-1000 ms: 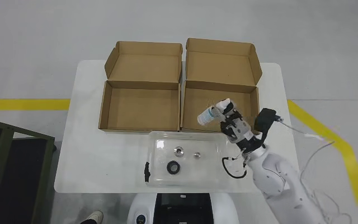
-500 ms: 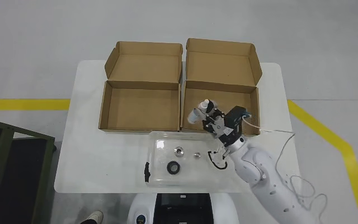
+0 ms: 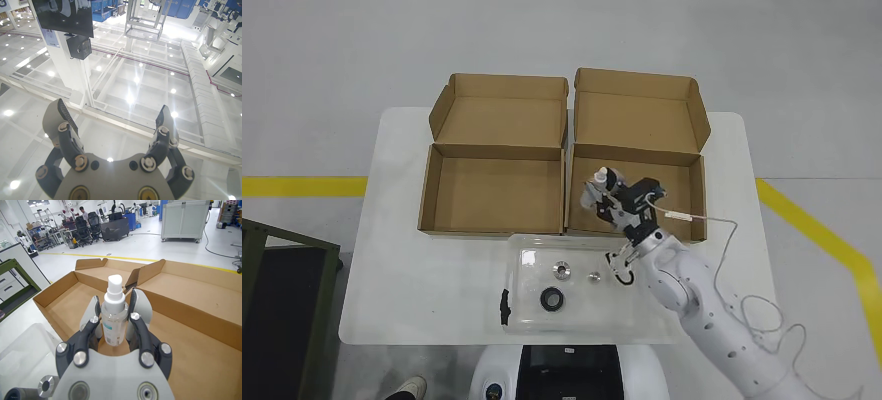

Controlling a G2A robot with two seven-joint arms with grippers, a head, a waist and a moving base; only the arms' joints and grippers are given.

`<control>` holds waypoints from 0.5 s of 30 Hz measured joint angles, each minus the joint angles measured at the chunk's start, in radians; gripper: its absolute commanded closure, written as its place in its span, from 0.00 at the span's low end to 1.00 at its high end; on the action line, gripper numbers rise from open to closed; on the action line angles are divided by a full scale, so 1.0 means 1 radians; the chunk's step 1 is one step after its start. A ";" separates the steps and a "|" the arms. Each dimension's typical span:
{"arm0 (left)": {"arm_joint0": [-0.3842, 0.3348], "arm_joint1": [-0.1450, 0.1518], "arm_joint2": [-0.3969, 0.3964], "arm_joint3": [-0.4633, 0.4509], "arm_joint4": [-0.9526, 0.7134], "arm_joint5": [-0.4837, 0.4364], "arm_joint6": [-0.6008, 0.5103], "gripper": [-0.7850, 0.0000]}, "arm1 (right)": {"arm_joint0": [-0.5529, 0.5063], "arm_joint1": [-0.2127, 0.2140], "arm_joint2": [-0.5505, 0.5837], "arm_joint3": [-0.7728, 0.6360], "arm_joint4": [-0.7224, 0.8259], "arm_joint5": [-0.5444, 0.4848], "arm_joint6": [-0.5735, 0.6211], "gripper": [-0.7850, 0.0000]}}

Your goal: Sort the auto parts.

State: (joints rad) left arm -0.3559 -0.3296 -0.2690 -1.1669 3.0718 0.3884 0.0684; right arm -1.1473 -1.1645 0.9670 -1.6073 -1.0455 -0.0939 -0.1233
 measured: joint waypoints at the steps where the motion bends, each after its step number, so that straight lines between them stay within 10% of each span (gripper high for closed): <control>1: 0.000 0.000 0.000 0.000 0.000 0.000 0.000 0.00 | 0.007 -0.003 -0.002 0.006 -0.004 0.009 0.007 1.00; 15: 0.000 0.000 0.000 0.000 0.000 0.000 0.000 0.00 | 0.056 -0.033 -0.030 0.099 -0.055 0.014 0.034 1.00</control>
State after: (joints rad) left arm -0.3559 -0.3296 -0.2690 -1.1669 3.0718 0.3884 0.0684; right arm -1.0918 -1.1975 0.9369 -1.5079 -1.1007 -0.0797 -0.0897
